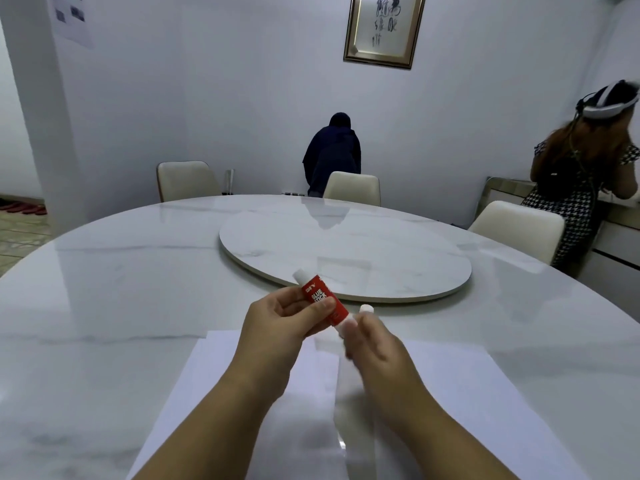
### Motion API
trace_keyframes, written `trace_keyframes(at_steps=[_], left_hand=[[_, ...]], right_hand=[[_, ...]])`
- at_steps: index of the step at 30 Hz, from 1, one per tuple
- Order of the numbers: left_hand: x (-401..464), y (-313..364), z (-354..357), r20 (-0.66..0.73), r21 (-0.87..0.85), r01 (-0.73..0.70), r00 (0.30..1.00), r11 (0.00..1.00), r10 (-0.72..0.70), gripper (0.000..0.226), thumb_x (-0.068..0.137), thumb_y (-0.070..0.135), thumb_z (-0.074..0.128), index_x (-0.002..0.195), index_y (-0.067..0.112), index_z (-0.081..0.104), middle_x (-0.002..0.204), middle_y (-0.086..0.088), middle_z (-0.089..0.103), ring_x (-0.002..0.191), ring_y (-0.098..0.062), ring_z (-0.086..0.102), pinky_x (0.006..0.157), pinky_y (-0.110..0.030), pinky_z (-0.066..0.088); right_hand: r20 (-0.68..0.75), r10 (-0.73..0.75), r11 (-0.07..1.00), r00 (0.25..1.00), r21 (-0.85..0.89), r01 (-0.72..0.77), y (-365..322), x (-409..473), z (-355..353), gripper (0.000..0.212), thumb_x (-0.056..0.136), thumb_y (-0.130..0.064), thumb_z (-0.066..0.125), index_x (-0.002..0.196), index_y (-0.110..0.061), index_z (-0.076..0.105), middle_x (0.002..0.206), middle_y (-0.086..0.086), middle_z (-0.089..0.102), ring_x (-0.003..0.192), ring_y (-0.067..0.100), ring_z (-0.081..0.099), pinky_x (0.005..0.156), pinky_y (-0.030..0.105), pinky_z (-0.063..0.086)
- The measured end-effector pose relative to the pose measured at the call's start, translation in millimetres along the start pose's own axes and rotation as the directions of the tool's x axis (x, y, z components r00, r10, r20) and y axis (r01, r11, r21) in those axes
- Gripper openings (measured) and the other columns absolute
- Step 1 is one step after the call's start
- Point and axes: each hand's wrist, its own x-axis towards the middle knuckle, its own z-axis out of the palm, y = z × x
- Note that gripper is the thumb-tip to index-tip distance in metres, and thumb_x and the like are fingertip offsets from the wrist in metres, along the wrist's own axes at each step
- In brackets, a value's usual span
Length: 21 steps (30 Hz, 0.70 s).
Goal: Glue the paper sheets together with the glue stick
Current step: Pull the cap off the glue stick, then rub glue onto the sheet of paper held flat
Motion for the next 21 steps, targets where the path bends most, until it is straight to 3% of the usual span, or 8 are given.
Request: trace_keyframes(at_steps=[3,5,7,9,12,15,19,21], left_hand=[[-1,2,-1,0.018,-0.060,0.014,1.000,0.998,-0.013,0.019,0.072,0.009,0.070,0.090,0.005,0.070,0.077,-0.006,0.075,0.076,-0.017,0.073,0.067,-0.022,0.058],[-2,4,-2,0.073,-0.088,0.025,0.997,0.996,-0.018,0.028,0.065,0.014,0.070,0.090,0.002,0.070,0.078,-0.007,0.075,0.074,-0.017,0.072,0.066,-0.021,0.056],[-3,5,-1,0.126,-0.095,0.021,0.992,0.995,-0.009,0.028,0.063,0.013,0.070,0.088,0.002,0.070,0.077,-0.008,0.074,0.074,-0.018,0.072,0.067,-0.021,0.056],[-5,5,1,0.141,-0.094,0.003,0.990,0.996,0.011,0.026,0.062,0.013,0.069,0.087,0.003,0.070,0.076,-0.006,0.075,0.075,-0.017,0.072,0.067,-0.021,0.056],[-4,6,0,0.085,-0.058,-0.030,0.996,0.998,0.035,0.031,0.059,0.015,0.071,0.088,0.005,0.070,0.077,-0.007,0.076,0.075,-0.018,0.073,0.067,-0.022,0.057],[-4,6,-2,0.065,-0.019,-0.023,0.998,1.000,0.024,0.035,0.060,0.019,0.072,0.092,0.006,0.071,0.082,-0.007,0.076,0.081,-0.020,0.073,0.071,-0.025,0.058],[-7,6,0,0.123,-0.023,-0.032,0.992,0.999,0.035,0.029,0.059,0.017,0.071,0.087,0.007,0.071,0.078,-0.007,0.076,0.077,-0.018,0.073,0.067,-0.022,0.057],[-7,7,0,0.124,-0.004,-0.040,0.992,0.999,0.041,0.029,0.058,0.018,0.071,0.085,0.010,0.071,0.077,-0.005,0.076,0.077,-0.017,0.073,0.066,-0.021,0.057]], right_hand=[[-0.028,-0.289,0.896,0.957,-0.359,0.260,6,2,-3,0.025,0.089,-0.053,0.048,0.077,-0.031,0.046,0.065,-0.013,0.044,0.061,0.004,0.042,0.056,0.017,0.035],[0.069,-0.154,0.987,0.986,0.062,0.150,2,0,-1,0.041,0.086,-0.054,0.046,0.072,-0.016,0.049,0.060,-0.009,0.043,0.056,0.008,0.037,0.056,0.020,0.033],[0.312,-0.007,0.829,0.950,0.534,-0.169,-7,-2,0,0.054,0.091,-0.053,0.036,0.056,-0.012,0.039,0.051,0.001,0.037,0.049,0.016,0.029,0.052,0.027,0.026],[0.417,0.045,0.717,0.908,0.619,-0.320,-11,-4,1,0.064,0.094,-0.053,0.022,0.047,-0.012,0.036,0.044,0.004,0.034,0.045,0.017,0.025,0.049,0.027,0.023],[0.143,-0.026,0.987,0.989,0.158,0.003,1,-2,0,0.060,0.086,-0.073,0.026,0.064,-0.024,0.053,0.052,-0.009,0.045,0.049,0.008,0.038,0.052,0.020,0.031],[-0.024,-0.245,0.942,0.969,-0.244,0.232,4,-1,-2,0.038,0.083,-0.068,0.042,0.080,-0.031,0.052,0.058,-0.013,0.048,0.053,0.004,0.041,0.052,0.018,0.034],[0.329,0.032,0.843,0.944,0.498,-0.202,-10,-6,1,0.060,0.094,-0.056,0.029,0.052,-0.015,0.039,0.042,0.001,0.037,0.043,0.016,0.029,0.048,0.026,0.026],[0.407,0.076,0.763,0.910,0.564,-0.316,-13,-8,2,0.068,0.093,-0.060,0.016,0.048,-0.013,0.036,0.039,0.004,0.034,0.040,0.017,0.025,0.045,0.026,0.025]])
